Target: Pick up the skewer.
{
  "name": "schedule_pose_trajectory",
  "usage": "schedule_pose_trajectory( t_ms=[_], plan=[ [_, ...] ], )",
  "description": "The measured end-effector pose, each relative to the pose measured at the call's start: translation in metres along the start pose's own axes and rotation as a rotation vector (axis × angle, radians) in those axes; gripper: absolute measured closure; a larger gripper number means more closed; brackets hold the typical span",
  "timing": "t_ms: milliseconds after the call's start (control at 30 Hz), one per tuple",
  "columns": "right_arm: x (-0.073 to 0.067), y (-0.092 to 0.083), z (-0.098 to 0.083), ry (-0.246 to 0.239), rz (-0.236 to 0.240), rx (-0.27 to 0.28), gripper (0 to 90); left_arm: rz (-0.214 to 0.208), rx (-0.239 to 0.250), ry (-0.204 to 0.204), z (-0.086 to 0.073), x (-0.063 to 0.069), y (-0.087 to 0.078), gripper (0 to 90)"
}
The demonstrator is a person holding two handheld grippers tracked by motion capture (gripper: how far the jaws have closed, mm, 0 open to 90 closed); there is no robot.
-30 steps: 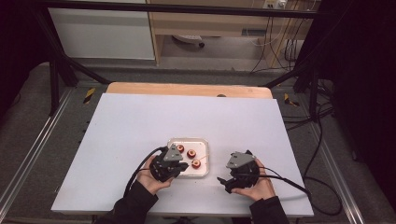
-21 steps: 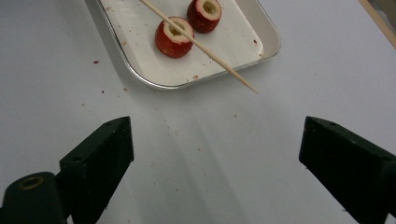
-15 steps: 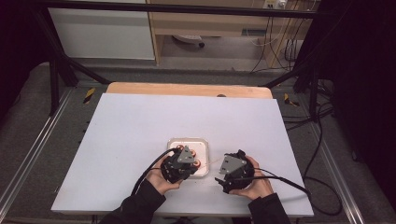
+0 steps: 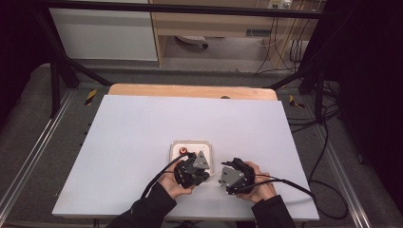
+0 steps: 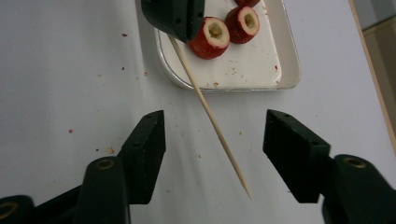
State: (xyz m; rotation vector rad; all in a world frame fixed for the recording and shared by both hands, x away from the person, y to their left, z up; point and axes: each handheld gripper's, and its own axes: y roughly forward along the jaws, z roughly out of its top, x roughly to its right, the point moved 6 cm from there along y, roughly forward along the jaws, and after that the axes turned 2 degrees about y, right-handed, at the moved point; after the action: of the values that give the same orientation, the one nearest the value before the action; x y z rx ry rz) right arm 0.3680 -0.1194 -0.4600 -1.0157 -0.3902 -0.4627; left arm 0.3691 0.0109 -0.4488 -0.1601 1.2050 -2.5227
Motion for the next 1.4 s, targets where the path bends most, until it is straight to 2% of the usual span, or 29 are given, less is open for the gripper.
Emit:
schedule_pose_trajectory(
  t_ms=[67,233,500,567,767,867,1033,1333,1400],
  plan=[
    [-0.001,0.001,-0.001,-0.045,-0.001,-0.003,47.7,-0.005,-0.001,0.001,0.002,0.002,0.001,88.6],
    [-0.005,0.001,-0.003,-0.123,0.013,-0.019,58.6,-0.016,-0.001,0.018,0.006,0.006,0.002,88.6],
    [-0.005,0.002,-0.003,-0.212,0.007,-0.008,74.5,-0.027,-0.003,0.02,0.007,0.009,0.005,88.6],
    [-0.007,0.002,-0.003,-0.227,0.018,-0.011,77.5,-0.031,-0.009,0.029,0.006,0.009,0.004,88.6],
    [-0.01,0.004,-0.005,-0.27,0.034,-0.027,83.0,-0.042,-0.016,0.036,0.005,0.009,0.006,88.6],
    [-0.01,0.004,-0.006,-0.299,0.023,-0.034,85.2,-0.041,-0.017,0.036,0.005,0.009,0.007,88.6],
    [-0.01,0.003,-0.007,-0.363,0.026,-0.048,88.6,-0.043,-0.019,0.036,0.005,0.009,0.008,88.6],
    [-0.01,0.002,-0.004,-0.395,0.019,-0.059,89.2,-0.048,-0.029,0.028,0.005,0.007,0.006,87.6],
    [-0.009,0.002,-0.003,-0.405,0.011,-0.06,89.2,-0.051,-0.042,0.027,0.005,0.005,0.004,83.6]
  ],
)
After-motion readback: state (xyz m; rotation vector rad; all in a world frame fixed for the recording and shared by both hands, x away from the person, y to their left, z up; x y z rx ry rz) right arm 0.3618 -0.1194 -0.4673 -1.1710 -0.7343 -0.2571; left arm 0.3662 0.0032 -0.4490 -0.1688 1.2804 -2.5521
